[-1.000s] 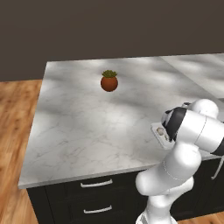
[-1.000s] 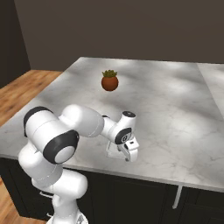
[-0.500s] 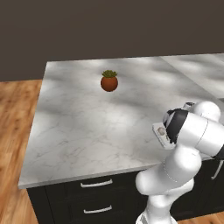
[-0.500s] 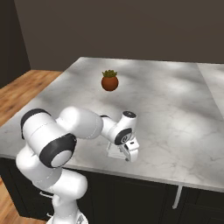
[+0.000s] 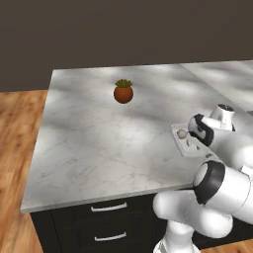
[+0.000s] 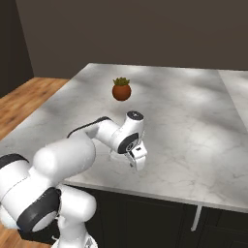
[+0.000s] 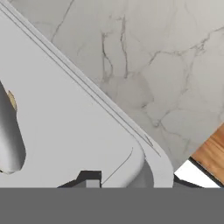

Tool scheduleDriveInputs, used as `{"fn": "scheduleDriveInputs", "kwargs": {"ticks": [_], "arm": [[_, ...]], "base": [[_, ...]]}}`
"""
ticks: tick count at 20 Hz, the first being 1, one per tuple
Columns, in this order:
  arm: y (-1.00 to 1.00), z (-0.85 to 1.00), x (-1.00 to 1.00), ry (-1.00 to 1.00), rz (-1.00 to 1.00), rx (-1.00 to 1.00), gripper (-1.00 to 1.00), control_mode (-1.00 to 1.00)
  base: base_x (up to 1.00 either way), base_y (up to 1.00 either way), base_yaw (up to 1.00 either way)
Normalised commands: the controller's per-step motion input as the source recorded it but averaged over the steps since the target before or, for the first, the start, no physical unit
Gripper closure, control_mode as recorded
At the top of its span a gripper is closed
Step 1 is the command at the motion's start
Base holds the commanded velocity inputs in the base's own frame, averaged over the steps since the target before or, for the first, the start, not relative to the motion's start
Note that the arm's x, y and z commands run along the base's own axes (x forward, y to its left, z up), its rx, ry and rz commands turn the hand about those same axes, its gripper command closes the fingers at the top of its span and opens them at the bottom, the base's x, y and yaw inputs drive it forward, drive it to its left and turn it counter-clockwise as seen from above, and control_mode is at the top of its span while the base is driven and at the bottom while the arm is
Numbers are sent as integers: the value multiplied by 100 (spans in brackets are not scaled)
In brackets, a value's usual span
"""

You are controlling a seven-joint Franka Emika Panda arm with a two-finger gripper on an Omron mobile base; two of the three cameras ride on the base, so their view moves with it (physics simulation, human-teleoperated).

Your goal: Place the tupperware on the second highest shelf of the fridge. Make space for the tupperware among the existing items by rearranging them on the shelves if needed. Close the fridge door when finished.

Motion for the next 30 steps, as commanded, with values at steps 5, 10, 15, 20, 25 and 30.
{"fn": "scheduleDriveInputs", "kwargs": {"ticks": [5, 10, 15, 20, 25, 30], "arm": [[74, 100, -65, -10, 4, -3, 100, -100], [53, 87, -90, -1, 5, -2, 100, -100], [14, 19, -91, -6, 6, -1, 100, -100], [-1, 0, -8, -1, 0, 0, 100, 100], [0, 0, 0, 0, 0, 0, 100, 100], [0, 0, 0, 0, 0, 0, 100, 100]], "base": [[0, 0, 0], [0, 0, 0], [0, 0, 0], [-8, 4, 4], [-34, 68, 45], [-19, 95, 71]]}}
